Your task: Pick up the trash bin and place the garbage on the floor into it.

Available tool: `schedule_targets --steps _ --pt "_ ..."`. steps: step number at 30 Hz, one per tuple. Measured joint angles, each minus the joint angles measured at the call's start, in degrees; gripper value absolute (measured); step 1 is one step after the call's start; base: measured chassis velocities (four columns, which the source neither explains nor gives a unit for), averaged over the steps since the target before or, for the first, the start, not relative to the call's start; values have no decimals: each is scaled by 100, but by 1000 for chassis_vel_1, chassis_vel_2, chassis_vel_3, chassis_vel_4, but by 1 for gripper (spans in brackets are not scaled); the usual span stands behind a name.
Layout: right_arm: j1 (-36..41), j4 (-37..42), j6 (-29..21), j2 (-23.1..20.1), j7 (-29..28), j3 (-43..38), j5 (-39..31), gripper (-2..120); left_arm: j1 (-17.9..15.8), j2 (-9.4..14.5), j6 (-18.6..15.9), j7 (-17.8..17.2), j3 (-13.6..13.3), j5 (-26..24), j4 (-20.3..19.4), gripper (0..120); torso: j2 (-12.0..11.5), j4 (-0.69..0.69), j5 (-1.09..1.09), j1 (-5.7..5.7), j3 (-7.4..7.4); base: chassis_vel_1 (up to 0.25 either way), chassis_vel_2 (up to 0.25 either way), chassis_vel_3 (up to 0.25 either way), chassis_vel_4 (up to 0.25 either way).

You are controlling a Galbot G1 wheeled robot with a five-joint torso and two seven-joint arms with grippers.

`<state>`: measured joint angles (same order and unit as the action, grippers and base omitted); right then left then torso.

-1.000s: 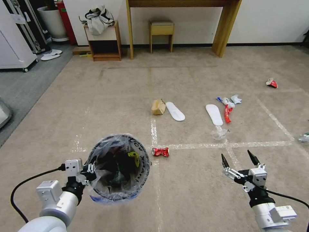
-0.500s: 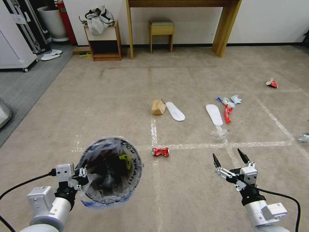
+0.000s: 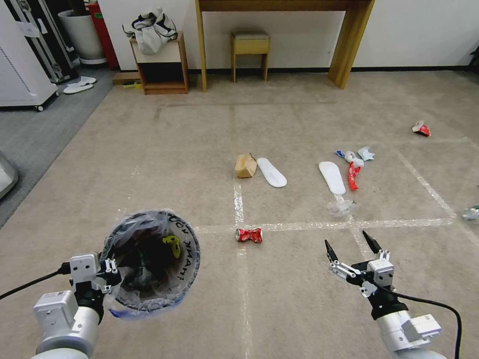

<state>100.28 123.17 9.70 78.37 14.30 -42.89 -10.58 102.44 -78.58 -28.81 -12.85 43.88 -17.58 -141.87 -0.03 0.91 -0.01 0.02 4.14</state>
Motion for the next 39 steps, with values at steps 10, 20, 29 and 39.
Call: schedule_targets --steps 10,20,29,39 --pt "-48 -74 18 27 73 37 4 100 -64 -32 111 -52 7 0 93 1 0 0 0 0 0 0 0 0 0" --pt "-76 -129 -33 32 324 5 -6 100 -119 -91 124 -90 -28 -13 163 1 0 0 0 0 0 0 0 0 0" --pt "-104 -192 -19 39 443 2 -33 100 -159 -94 134 -115 -24 -21 191 1 0 0 0 0 -1 -20 22 24 -22" --pt "-81 -194 84 32 428 11 -136 100 -214 -94 126 -124 -23 -29 228 1 0 0 -2 0 1 -196 192 184 -194"
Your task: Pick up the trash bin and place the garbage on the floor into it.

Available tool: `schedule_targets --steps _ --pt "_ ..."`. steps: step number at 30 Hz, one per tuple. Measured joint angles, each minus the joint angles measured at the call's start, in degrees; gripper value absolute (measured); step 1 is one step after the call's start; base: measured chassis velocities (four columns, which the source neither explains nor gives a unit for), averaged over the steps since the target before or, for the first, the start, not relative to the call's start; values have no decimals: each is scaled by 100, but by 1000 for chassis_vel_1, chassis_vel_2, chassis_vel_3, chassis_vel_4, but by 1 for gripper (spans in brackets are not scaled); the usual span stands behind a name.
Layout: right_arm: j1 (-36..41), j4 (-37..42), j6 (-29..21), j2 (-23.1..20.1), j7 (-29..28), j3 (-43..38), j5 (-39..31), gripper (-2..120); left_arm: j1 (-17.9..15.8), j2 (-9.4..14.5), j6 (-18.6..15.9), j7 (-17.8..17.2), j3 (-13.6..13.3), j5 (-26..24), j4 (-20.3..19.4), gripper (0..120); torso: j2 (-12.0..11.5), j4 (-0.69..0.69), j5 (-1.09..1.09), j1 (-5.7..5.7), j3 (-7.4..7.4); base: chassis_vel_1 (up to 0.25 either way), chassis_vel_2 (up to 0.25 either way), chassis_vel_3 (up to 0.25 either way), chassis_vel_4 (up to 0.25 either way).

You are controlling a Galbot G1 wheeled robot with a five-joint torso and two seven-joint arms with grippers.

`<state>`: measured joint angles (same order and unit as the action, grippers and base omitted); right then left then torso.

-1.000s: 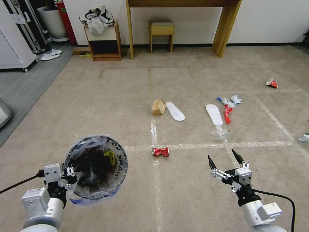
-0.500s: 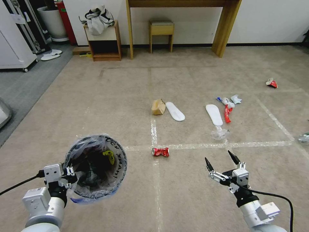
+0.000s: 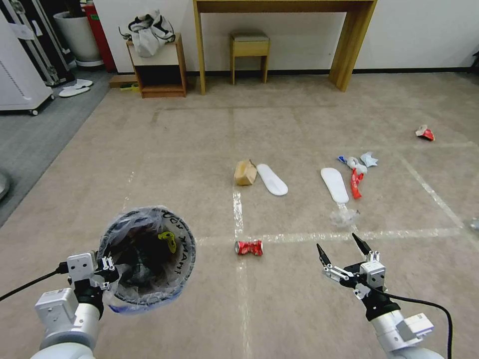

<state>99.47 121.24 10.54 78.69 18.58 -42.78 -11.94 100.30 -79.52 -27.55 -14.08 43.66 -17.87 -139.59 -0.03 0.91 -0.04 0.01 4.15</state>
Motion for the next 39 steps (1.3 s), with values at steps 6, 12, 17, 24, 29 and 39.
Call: schedule_targets --steps 6,12,17,24,29,39 --pt "8 -18 77 19 -9 53 -2 100 -10 16 3 -2 -1 -4 15 1 0 1 4 0 1 -259 261 278 -269" --pt "23 -24 80 26 -11 60 13 100 -13 25 4 -1 -3 -9 17 1 0 0 1 0 0 -268 279 285 -270" --pt "32 -27 91 25 -13 58 43 100 -41 45 4 -11 -6 -10 43 1 -1 0 2 1 1 -91 124 102 -102" --pt "28 -26 82 -7 -18 64 50 100 -104 80 2 -58 16 -32 87 1 0 0 2 0 -2 53 -45 -37 61" --pt "25 -20 60 -17 165 31 190 100 -140 94 1 -64 -5 -44 131 1 0 0 2 0 -1 0 0 0 0" --pt "-6 -63 63 -98 213 118 238 100 -243 133 1 -69 19 -42 252 1 0 0 2 0 -1 0 0 0 0"
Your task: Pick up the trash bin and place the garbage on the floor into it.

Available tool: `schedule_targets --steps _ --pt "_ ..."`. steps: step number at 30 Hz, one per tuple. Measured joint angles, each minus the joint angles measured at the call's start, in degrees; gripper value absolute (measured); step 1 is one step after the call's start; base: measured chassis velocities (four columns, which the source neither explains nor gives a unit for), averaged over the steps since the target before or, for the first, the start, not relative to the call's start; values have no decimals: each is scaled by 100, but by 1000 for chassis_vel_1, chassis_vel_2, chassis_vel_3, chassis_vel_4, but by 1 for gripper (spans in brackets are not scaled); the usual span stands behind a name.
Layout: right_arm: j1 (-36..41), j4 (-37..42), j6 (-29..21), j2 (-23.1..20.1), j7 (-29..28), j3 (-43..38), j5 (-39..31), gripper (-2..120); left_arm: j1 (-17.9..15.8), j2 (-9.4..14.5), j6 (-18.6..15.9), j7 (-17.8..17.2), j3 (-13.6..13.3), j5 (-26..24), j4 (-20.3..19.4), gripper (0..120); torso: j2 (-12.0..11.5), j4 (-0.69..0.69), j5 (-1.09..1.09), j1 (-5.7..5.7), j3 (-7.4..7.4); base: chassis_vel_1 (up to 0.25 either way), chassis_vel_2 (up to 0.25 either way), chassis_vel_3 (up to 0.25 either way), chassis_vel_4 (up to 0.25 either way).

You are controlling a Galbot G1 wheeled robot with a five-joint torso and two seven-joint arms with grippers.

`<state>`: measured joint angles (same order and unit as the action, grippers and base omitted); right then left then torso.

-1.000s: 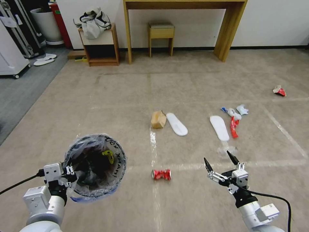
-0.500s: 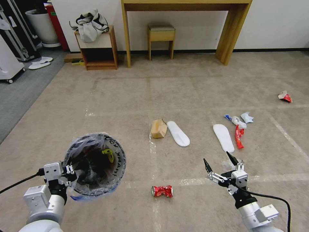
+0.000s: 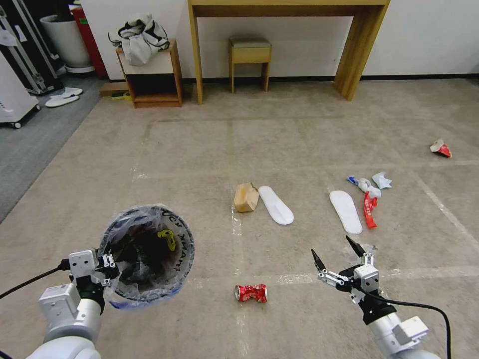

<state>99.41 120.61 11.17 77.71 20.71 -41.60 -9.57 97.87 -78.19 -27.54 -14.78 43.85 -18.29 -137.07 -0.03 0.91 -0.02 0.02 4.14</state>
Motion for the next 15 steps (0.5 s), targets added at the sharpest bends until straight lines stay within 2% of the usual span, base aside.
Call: schedule_targets --steps 7,9,10,12,13,15 --pt "-77 -81 -50 -246 -107 56 -177 100 -26 47 20 -10 53 -17 91 1 0 0 0 0 0 0 0 0 0" --pt "-105 -110 -158 -531 -168 96 -355 100 -66 32 67 -9 87 -21 169 1 0 0 0 0 0 0 0 0 0" --pt "-105 -110 -158 -531 -168 96 -355 100 -66 32 67 -9 87 -21 169 1 0 0 0 0 0 0 0 0 0" --pt "-153 -202 -253 -950 -225 188 -518 100 -168 -2 78 -20 106 -45 235 1 0 0 -1 0 0 0 0 0 0" --pt "-153 -202 -253 -950 -225 188 -518 100 -168 -2 78 -20 106 -45 235 1 0 0 -1 0 0 0 0 0 0" --pt "-211 -298 -284 -1326 -295 268 -650 100 -236 -7 79 -28 122 -65 281 1 0 0 -1 0 0 0 0 0 0"
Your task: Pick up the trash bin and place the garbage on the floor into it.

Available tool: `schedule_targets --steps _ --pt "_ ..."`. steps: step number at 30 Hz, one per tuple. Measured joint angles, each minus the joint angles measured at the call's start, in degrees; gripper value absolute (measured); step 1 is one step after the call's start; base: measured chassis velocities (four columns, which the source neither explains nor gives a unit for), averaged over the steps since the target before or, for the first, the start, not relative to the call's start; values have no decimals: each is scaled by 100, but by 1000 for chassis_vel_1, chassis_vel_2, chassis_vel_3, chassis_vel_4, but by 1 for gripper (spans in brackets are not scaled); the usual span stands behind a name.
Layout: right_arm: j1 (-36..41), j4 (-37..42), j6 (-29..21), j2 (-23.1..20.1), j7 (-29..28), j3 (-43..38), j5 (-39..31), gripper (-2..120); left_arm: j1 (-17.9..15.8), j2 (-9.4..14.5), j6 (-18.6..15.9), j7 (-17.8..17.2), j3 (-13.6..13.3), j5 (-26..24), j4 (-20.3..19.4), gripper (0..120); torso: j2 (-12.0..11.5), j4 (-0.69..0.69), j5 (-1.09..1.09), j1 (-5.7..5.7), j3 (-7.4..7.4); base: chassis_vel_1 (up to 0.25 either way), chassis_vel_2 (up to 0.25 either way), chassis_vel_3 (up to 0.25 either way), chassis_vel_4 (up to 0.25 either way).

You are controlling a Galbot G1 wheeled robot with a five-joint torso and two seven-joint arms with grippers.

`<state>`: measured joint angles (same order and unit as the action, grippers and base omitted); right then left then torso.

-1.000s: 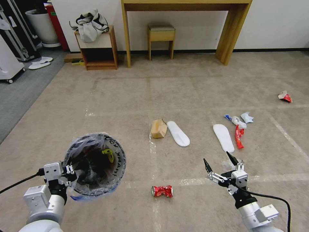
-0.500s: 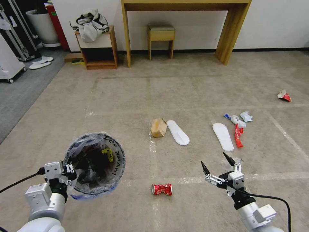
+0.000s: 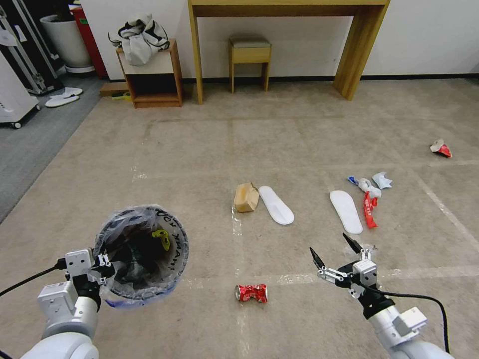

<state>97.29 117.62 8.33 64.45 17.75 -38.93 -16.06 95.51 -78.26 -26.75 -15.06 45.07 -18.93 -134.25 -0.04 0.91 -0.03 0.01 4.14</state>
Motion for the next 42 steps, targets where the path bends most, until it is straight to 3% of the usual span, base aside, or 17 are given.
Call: schedule_targets --steps 1,2,4,17,19,22,25,28,34,42 --pt "-46 -81 -39 -373 -48 64 -158 100 -35 13 0 -6 21 -19 53 1 0 -1 1 0 0 0 0 0 0" --pt "-46 -81 -39 -373 -48 64 -158 100 -35 13 0 -6 21 -19 53 1 0 -1 1 0 0 0 0 0 0" --pt "-117 -195 -81 -826 -93 154 -417 100 -44 66 11 -8 50 -39 121 1 0 -1 0 0 0 0 0 0 0" --pt "-377 -537 -261 -2172 -382 578 -1186 100 -210 89 75 3 14 -69 306 1 0 0 -1 0 0 0 0 0 0" --pt "-387 -633 -298 -2589 -424 629 -1300 100 -211 87 119 7 1 -72 350 1 0 1 1 0 0 0 0 0 0" --pt "-416 -681 -298 -2736 -424 671 -1301 100 -200 80 134 8 -13 -67 362 1 0 0 0 0 0 0 0 0 0" --pt "-621 -770 -325 -3296 -396 1035 -1297 100 -179 20 175 28 -70 -28 395 1 0 0 0 0 0 0 0 0 0" --pt "-703 -797 -341 -3433 -388 1163 -1295 100 -183 2 184 30 -81 -17 407 1 0 0 0 0 0 0 0 0 0" --pt "-1500 -930 -502 -4032 -366 2270 -1406 100 -206 -46 260 96 -112 31 433 1 0 0 0 0 0 0 0 0 0" --pt "-2747 -1159 -591 -3991 -410 3724 -1574 100 -166 -113 355 133 -117 55 433 1 0 1 3 0 0 0 0 0 0"
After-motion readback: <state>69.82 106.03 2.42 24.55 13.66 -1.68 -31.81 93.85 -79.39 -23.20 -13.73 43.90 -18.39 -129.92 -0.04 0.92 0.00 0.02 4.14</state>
